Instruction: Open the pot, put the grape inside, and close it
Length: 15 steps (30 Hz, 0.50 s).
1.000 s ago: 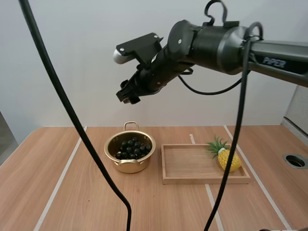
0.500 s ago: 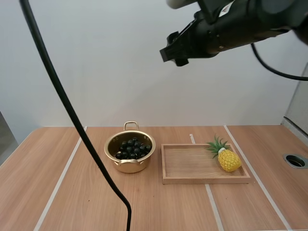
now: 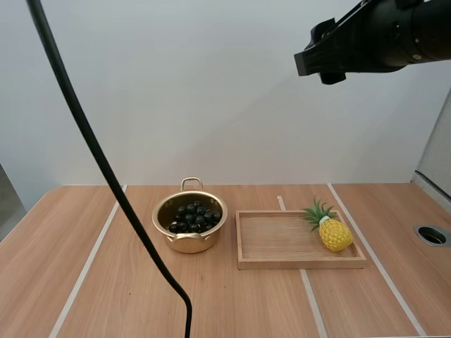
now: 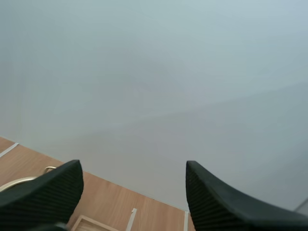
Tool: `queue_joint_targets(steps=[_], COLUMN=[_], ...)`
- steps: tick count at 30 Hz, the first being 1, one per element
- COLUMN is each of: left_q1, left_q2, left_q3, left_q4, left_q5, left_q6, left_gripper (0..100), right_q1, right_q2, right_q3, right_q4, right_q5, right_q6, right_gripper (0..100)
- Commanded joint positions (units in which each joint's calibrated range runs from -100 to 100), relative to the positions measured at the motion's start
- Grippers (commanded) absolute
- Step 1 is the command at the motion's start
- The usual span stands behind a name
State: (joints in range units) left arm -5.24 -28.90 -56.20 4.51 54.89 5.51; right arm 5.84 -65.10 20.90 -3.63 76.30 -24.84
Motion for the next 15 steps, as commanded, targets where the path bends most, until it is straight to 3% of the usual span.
queue_joint_targets(steps=[1,8,15], left_q1=[-0.13,-0.13,-0.13], left_q2=[-0.2,-0.2,-0.2], left_q3=[-0.2,-0.2,-0.2], left_q4=[0.4,0.4,0.4], left_q5=[-1.9,-1.9,-1.9], left_q6=[-0.2,-0.2,-0.2], left_gripper=[0,0,0], right_q1=[-2.1,-6.9,-7.2], right_q2=[-1.9,-3.6,-3.6], right_q3=[-0.4,-0.4,-0.4], right_q4=[0.7,5.6,10.9], right_q5=[-0.2,-0.2,7.4], right_q6=[0.2,0.2,-2.1], right_gripper=[100,100,100])
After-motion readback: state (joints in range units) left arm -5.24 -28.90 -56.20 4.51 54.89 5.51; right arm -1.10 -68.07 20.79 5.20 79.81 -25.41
